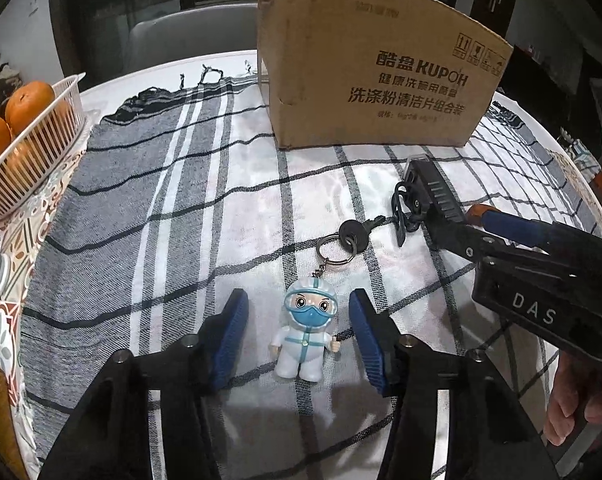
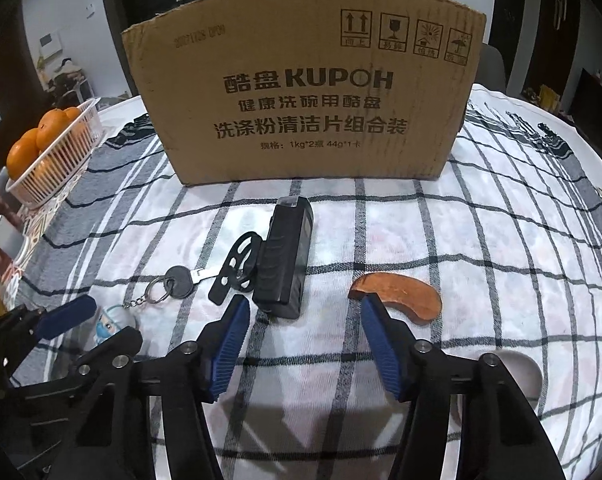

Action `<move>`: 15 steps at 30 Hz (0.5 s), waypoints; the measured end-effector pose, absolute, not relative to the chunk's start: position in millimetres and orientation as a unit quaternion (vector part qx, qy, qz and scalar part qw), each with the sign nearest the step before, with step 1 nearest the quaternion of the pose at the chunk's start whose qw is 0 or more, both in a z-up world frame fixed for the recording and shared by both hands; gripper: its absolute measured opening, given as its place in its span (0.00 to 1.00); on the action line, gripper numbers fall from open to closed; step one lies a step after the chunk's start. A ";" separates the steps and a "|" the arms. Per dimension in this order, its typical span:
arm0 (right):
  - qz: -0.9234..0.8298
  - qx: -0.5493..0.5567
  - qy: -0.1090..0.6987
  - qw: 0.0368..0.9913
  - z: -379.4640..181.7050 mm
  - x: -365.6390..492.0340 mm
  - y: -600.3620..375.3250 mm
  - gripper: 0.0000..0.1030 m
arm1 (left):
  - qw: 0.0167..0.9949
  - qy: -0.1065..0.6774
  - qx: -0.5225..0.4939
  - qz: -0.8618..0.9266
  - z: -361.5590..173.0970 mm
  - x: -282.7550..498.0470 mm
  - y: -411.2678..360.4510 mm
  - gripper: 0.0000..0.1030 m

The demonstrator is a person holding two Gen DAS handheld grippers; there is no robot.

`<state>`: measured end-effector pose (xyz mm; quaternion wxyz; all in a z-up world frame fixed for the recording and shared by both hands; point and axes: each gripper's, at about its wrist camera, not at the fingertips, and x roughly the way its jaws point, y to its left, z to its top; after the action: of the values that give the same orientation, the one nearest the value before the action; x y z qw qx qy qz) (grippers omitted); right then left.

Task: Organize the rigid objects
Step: 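Close the left tool on the astronaut figure while the right tool grips the black bike light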

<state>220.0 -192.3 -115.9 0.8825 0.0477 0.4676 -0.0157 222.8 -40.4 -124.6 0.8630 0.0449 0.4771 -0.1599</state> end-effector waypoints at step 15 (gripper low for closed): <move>0.003 0.060 0.481 0.874 -125.7 227.8 -187.0 0.24 | 0.864 0.475 0.032 -0.164 -124.7 221.4 -39.9 0.27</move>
<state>227.8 -187.0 -125.7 0.8745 0.0595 0.4814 0.0031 221.4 -39.9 -124.7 0.8642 0.0323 0.4745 -0.1641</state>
